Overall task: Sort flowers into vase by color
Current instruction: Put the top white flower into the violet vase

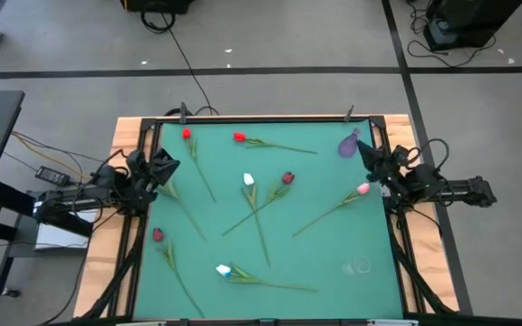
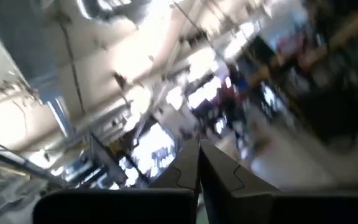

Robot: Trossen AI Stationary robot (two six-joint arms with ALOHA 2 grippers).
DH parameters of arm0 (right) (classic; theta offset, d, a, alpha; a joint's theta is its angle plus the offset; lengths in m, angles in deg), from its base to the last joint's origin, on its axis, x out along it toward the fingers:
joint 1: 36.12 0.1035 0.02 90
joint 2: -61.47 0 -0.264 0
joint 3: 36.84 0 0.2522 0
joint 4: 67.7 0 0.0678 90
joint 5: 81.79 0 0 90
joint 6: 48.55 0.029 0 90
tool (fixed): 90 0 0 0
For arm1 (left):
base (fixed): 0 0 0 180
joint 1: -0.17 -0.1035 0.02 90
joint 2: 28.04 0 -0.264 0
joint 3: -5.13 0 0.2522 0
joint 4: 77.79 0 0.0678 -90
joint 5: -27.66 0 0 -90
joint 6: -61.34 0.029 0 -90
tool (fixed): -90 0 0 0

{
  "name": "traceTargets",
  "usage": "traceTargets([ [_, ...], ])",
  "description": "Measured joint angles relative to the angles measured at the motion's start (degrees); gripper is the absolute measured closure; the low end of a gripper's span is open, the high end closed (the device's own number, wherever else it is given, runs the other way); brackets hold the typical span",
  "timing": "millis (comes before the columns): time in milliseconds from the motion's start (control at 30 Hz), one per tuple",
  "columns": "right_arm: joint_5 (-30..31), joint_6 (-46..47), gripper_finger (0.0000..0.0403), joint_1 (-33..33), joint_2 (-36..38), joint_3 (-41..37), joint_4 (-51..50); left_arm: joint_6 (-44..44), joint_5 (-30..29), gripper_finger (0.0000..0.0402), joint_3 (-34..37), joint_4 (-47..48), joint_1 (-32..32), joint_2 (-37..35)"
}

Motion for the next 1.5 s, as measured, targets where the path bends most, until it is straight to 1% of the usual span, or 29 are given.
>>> traceTargets([
  [100,-3.05,7.93,0.0391,0.02,-3.55,-0.02,-2.66,-4.31,-1.13,0.037,0.0,4.31,0.0,2.69],
  [233,-7.38,17.11,0.0394,0.02,-10.22,0.39,-2.97,-13.86,-4.53,0.037,0.0,8.45,0.02,8.17],
  [300,-9.34,19.91,0.0394,0.02,-14.19,1.7,-3.23,-15.98,-5.88,0.037,-0.02,9.55,0.0,11.65],
  [433,-11.38,22.18,0.0394,0.02,-22.96,5.39,-3.5,-23.1,-13.77,0.037,-0.02,12.13,-0.58,18.41],
  [467,-11.6,22.31,0.0394,0.02,-25.25,6.63,-3.43,-24.96,-14.62,0.037,-0.04,12.34,-1.17,19.74],
  [533,-12.47,22.27,0.0394,0.02,-29.98,9.57,-3.43,-27.37,-14.69,0.037,-0.66,14.62,-2.35,22.19],
  [633,-15.18,19.88,0.0384,0.02,-36.74,14.94,-3.41,-28.32,-14.27,0.037,-4.59,21.4,-3.63,25.38],
  [733,-14.85,19.25,0.0365,-0.62,-42.73,20.25,-3.46,-30.53,-14.15,0.037,-10.34,32.61,-4.99,28.05],
  [833,-13.72,18.11,0.0348,-3.28,-47.63,24.38,-4.43,-30.28,-12.08,0.0377,-15.89,43.37,-6.5,31.27],
  [900,-15.73,17.44,0.0339,-5.62,-50.24,26.2,-5.18,-29.29,-9.71,0.0386,-19.19,47.59,-7.4,33.85],
  [967,-18.05,18.74,0.0334,-7.85,-52.62,27.62,-6.85,-28.82,-8.18,0.0394,-21.35,50.12,-7.9,36.65],
  [1033,-21.18,20.75,0.0331,-10.12,-54.76,28.56,-9.44,-28.8,-7.64,0.0397,-22.58,50.49,-8.04,39.27],
  [1100,-25.54,21.05,0.033,-11.75,-56.62,29.05,-10.72,-28.32,-7.6,0.0396,-23.85,50.2,-8.04,41.45],
  [1200,-31.62,20.72,0.0327,-12.76,-58.61,29.29,-10.6,-24.5,-7.61,0.0391,-25.31,50.63,-8.25,44.25],
  [1267,-33.14,21.09,0.0322,-12.54,-59.97,29.29,-10.84,-24.14,-7.56,0.0386,-26.39,51.6,-9.25,45.54],
  [1367,-33.48,23.62,0.0311,-12.26,-61.57,29.29,-11.02,-24.08,-7.41,0.0383,-27.06,52.15,-10.94,47.43],
  [1500,-33.32,27.83,0.0301,-12.3,-63.43,29.29,-11.93,-23.82,-4.06,0.0382,-27.06,47.32,-11.45,49.76],
])
